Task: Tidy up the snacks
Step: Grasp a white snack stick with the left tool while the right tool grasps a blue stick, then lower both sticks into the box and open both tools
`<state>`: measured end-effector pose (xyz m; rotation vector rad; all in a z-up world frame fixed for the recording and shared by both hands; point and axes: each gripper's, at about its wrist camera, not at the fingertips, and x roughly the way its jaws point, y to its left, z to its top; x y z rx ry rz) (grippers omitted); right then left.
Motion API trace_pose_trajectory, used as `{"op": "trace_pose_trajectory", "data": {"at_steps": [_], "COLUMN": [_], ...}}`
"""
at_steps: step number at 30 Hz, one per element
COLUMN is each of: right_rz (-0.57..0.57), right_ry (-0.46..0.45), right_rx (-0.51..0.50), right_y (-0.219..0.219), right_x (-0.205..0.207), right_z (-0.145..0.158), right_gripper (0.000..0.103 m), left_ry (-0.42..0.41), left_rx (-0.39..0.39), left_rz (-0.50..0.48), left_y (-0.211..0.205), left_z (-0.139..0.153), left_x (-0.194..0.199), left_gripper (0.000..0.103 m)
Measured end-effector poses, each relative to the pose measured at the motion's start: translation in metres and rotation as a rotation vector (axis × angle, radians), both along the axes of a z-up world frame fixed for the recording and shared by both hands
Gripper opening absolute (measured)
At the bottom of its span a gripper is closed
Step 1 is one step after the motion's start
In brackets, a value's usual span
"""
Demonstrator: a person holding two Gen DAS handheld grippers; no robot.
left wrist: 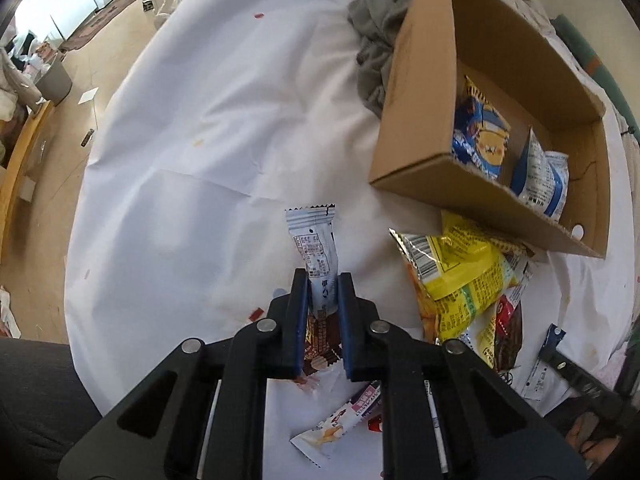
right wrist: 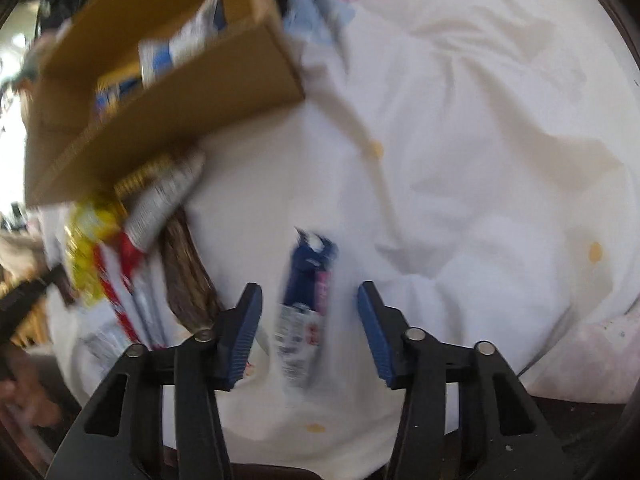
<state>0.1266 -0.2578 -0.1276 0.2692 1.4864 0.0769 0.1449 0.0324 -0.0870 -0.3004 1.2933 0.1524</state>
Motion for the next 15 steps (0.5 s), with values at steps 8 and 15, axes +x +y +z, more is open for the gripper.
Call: {"op": "trace_pose_trajectory", "data": {"at_steps": [8, 15], "right_rz": [0.047, 0.048], "right_ry": [-0.213, -0.452], "right_rx": [0.082, 0.242], "right_y": [0.008, 0.008], "right_x": [-0.005, -0.006], "right_z": [0.04, 0.092], "right_gripper": [0.018, 0.018], "left_ry": [-0.137, -0.281], "left_rx": [0.015, 0.063], "left_rz": [-0.014, -0.014], "left_y": [-0.001, 0.01], "left_z": [0.032, 0.06], "left_x": [-0.012, -0.019], "left_gripper": [0.011, 0.011]}}
